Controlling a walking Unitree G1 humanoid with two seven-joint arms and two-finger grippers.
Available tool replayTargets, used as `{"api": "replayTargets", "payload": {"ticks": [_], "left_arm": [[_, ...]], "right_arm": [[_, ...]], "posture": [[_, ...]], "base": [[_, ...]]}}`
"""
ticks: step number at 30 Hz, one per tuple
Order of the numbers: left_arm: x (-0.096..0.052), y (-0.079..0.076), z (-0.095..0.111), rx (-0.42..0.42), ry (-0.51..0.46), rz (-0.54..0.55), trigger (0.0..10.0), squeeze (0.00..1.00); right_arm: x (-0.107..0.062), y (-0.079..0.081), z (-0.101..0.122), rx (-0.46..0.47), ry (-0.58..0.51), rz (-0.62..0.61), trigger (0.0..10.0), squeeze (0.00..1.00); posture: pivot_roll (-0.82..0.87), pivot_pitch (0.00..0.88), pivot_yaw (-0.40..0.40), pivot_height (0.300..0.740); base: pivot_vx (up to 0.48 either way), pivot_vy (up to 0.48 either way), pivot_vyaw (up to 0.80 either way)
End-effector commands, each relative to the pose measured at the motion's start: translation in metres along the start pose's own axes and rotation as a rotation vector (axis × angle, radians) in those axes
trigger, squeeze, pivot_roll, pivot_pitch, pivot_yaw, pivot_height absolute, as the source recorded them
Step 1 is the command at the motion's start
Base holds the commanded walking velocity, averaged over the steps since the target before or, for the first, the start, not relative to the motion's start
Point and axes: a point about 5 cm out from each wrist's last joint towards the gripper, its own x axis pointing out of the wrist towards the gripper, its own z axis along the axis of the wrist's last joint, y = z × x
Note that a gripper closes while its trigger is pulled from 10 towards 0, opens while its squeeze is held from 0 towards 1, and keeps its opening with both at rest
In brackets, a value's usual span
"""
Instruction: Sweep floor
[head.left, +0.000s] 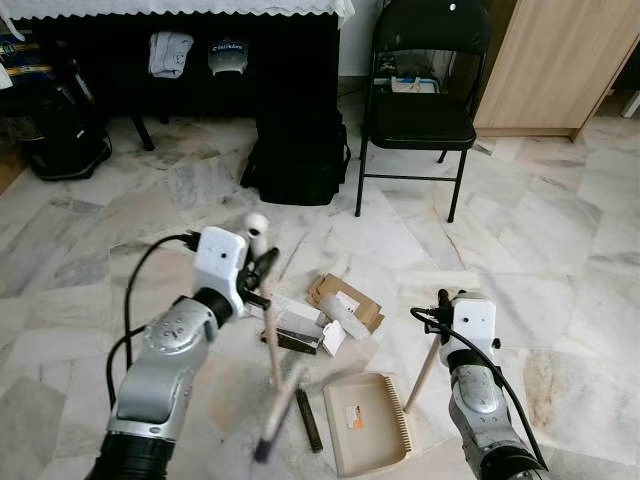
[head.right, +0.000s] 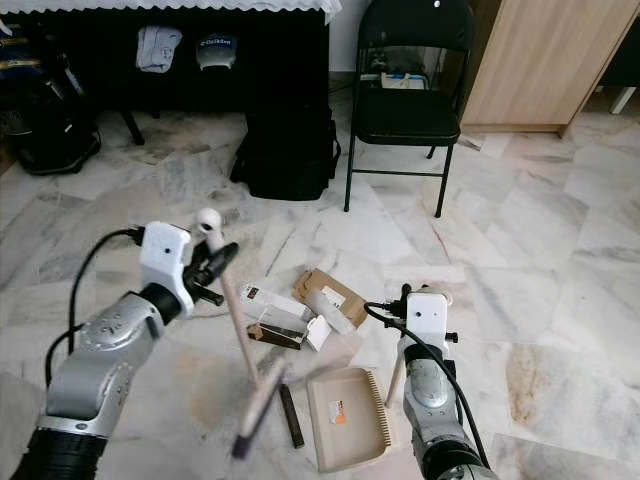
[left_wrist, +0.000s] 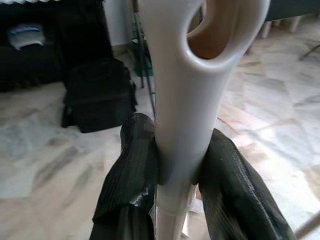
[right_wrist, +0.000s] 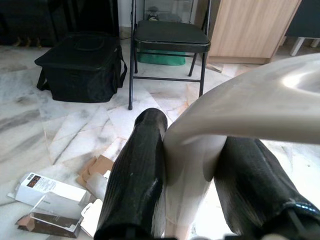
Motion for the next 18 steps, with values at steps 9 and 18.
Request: {"api": "replayTargets", "payload": {"ticks": [9,18], "left_arm": [[0.004,0.011,0.004,0.215,-0.019,0.071,10.0,0.00],[0.004,0.018,-0.004,0.420,0.029,0.125,10.0,0.00]], "right_arm": [[-0.008,-0.009,-0.017,-0.041,0.087,-0.013,10.0,0.00],[-0.008,-0.009,-0.018,-0.042,0.086,-0.013,10.0,0.00]], "posture": [[0.12,0.115,-0.004,0.740],[0.12,0.117,-0.005,0.740]], "base": [[0.000,0.000,0.00],[0.000,0.000,0.00]]}}
